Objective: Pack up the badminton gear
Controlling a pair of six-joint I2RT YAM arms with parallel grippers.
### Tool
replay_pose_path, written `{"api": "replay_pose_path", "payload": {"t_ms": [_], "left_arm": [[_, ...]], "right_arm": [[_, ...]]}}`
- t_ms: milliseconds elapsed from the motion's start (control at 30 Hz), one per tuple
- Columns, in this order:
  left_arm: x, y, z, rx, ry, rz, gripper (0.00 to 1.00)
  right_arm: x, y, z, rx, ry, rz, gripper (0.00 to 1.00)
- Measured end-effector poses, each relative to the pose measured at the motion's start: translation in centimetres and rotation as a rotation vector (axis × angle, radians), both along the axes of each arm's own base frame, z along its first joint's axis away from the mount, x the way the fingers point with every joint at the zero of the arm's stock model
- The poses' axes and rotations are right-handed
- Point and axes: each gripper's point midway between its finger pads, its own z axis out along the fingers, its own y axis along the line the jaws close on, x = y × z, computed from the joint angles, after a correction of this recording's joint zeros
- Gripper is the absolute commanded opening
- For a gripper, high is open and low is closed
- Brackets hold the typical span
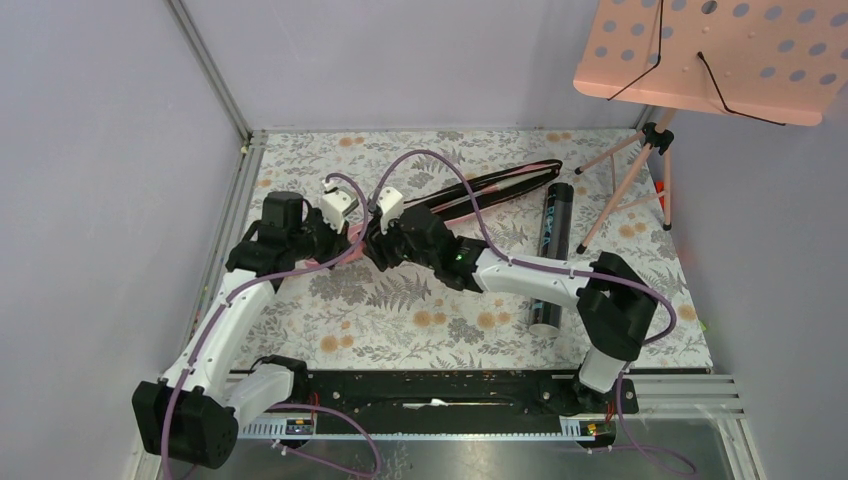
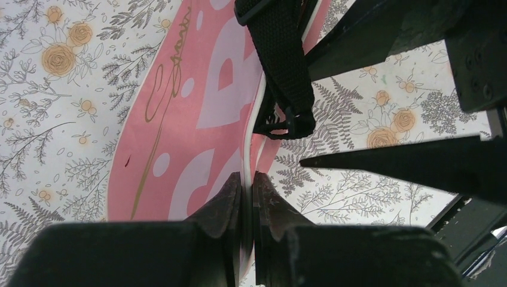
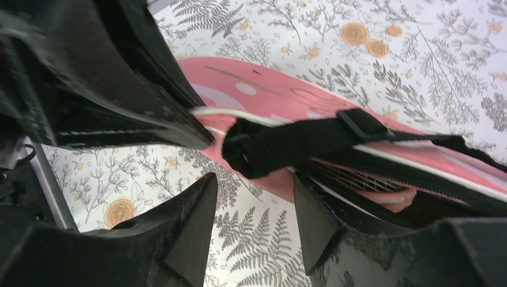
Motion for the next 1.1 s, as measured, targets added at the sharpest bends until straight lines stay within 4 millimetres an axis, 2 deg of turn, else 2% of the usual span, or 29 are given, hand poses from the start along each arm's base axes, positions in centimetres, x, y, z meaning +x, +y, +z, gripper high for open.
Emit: {"api": "replay_pose_path", "payload": {"t_ms": [233,367,500,833,867,1100], "left_arm": [[0.2,-0.3,0.3,-0.019,0.013,0.008,0.00],[0.1,-0.5,0.5,-0.033,0.018,0.006,0.00],[0.4,-0.4,0.7,-0.029,0.007,0.011,0.00],[1.1,0.1,1.0,-0.011,-0.022,0.030,0.00],[1.1,0.1,1.0,-0.011,-0.022,0.030,0.00],[1.6,0.1,1.5,-0.011,-0.057,0.031,0.00]], "right_arm": [[0.7,0.6,0.9,-0.004,-0.047,-0.036,0.57],[1.9,1.0,1.4,-0.003,-0.068,-0.084,0.56],[2.3,1.4,1.5,-0.006,-0.082,-0.120,0.44],[2.7,1.9,1.7,-0.023,-0.097,-0.148,0.02],[2.7,1.9,1.7,-0.025,-0.098,-0.148,0.00],[3.3,1.2,2.1,-0.056,-0.125,-0.206,0.00]]}}
